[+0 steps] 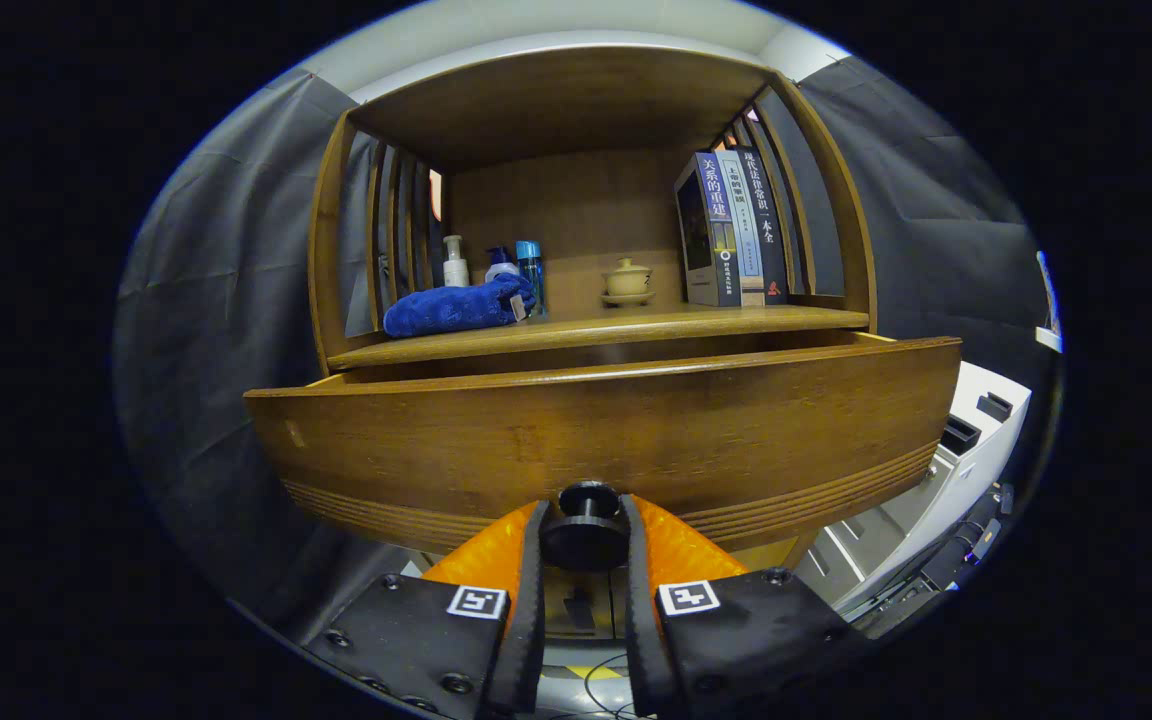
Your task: Pull open the drawer, take out the items inside it, and place them on the countertop above the cabinet.
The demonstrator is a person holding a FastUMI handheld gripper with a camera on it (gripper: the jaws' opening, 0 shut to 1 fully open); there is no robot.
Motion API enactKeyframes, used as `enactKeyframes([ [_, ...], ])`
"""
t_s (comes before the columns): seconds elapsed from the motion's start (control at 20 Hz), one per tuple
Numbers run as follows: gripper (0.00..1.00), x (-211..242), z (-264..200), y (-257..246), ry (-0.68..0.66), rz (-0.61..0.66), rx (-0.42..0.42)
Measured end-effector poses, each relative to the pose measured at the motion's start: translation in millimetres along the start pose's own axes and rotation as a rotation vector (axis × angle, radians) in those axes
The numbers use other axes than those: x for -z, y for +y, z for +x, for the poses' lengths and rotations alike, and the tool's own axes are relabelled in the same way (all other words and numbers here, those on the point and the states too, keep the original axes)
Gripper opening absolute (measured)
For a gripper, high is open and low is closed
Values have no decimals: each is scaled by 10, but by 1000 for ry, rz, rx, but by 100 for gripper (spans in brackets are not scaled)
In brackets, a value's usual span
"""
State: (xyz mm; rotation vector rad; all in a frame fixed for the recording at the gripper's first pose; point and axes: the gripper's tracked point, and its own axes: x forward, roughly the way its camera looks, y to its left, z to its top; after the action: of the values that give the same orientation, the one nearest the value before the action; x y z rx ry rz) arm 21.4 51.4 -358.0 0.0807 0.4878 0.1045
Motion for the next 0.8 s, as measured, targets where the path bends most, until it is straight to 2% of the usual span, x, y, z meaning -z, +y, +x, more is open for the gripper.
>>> enactKeyframes([
  [0.8, 42, 140, -424, 57, 44, -29, -27],
])
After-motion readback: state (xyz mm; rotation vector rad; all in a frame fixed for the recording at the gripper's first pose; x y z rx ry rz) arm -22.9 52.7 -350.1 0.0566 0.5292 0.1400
